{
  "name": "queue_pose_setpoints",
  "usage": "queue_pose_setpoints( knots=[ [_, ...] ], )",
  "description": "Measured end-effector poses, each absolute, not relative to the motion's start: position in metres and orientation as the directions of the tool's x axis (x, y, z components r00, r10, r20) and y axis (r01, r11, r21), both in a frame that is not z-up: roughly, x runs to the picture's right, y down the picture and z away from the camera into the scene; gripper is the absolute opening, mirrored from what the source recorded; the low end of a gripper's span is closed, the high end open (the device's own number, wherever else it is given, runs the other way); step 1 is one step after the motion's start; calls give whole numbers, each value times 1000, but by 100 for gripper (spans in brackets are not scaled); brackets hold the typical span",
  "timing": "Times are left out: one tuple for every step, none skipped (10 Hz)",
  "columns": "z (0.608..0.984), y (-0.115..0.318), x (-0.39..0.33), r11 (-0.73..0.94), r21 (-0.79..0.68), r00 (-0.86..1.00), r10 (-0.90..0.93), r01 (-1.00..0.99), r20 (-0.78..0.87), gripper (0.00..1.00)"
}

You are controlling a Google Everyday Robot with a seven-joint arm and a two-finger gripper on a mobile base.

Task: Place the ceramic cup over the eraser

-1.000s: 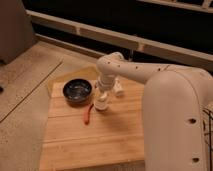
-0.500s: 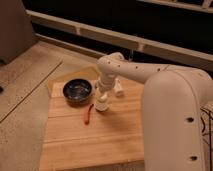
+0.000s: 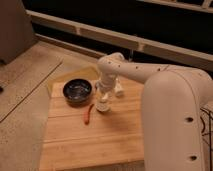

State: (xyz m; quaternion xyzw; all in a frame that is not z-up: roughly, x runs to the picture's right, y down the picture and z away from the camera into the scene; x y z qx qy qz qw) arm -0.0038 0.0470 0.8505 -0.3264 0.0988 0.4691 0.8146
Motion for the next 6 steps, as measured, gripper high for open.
queue_pose_setpoints(
  knots=[
    [851,47,-3,348,-438,541,700,-829,-467,80],
    [850,45,-3,350,-436,541,701,-829,-465,80],
    [850,45,-3,351,-436,541,702,-829,-464,80],
    [849,44,-4,351,-439,542,703,-827,-460,80],
    [849,44,-4,352,-439,544,702,-826,-459,80],
    [849,44,-4,352,-440,544,702,-826,-459,80]
  ],
)
